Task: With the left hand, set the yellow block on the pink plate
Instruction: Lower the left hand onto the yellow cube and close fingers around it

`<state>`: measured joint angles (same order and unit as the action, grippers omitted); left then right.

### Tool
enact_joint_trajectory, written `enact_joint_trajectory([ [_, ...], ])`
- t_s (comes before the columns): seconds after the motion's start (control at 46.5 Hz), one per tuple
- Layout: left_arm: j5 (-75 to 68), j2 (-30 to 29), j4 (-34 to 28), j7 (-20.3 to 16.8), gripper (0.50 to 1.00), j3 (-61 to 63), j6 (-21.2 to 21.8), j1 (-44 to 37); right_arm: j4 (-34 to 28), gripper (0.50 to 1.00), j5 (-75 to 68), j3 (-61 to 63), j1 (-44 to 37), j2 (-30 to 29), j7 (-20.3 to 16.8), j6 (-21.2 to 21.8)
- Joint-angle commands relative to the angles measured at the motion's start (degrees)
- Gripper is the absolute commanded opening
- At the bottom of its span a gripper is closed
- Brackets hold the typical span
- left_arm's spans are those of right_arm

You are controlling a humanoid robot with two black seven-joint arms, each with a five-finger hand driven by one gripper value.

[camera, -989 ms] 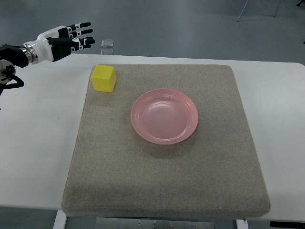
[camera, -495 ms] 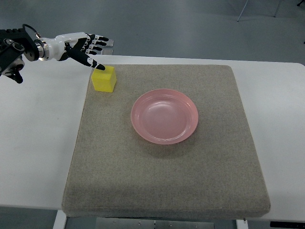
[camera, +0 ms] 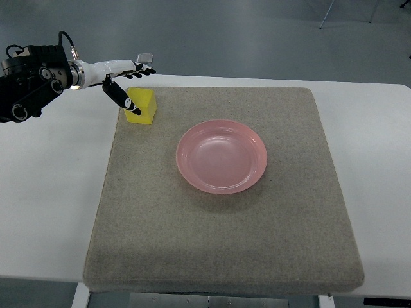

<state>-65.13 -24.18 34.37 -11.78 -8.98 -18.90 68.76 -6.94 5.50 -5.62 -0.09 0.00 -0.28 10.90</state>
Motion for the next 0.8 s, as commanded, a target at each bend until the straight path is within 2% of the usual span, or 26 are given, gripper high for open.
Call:
enact_joint_trajectory([
  [0.0, -0.70, 0.19, 0.00, 0.00, 0.994, 0.10, 0.00, 0.40, 0.00, 0.924, 0.04, 0.00, 0.00, 0.00, -0.07, 0.00],
  [0.194, -7.11, 0.45, 0.00, 0.00, 0.981, 0.10, 0.53, 0.32, 0.00, 0.924, 0.04, 0.00, 0.00, 0.00, 0.02, 0.00],
  [0.43, -9.31, 0.63, 0.09, 0.00, 0.971, 0.27, 3.87, -0.21, 0.00, 0.924, 0.04, 0.00, 0.00, 0.00, 0.02, 0.00],
  [0.581, -9.49, 2.74, 0.00, 0.00, 0.958, 2.64, 5.19, -0.30, 0.00, 0.924, 0.04, 0.00, 0.00, 0.00, 0.02, 0.00],
  [0.731, -9.49, 2.91, 0.00, 0.00, 0.891, 4.14, 5.28, -0.30, 0.00, 0.924, 0.04, 0.00, 0.00, 0.00, 0.02, 0.00],
  [0.774, -9.49, 2.91, 0.00, 0.00, 0.851, 4.23, 5.28, -0.30, 0.00, 0.924, 0.04, 0.00, 0.00, 0.00, 0.02, 0.00],
])
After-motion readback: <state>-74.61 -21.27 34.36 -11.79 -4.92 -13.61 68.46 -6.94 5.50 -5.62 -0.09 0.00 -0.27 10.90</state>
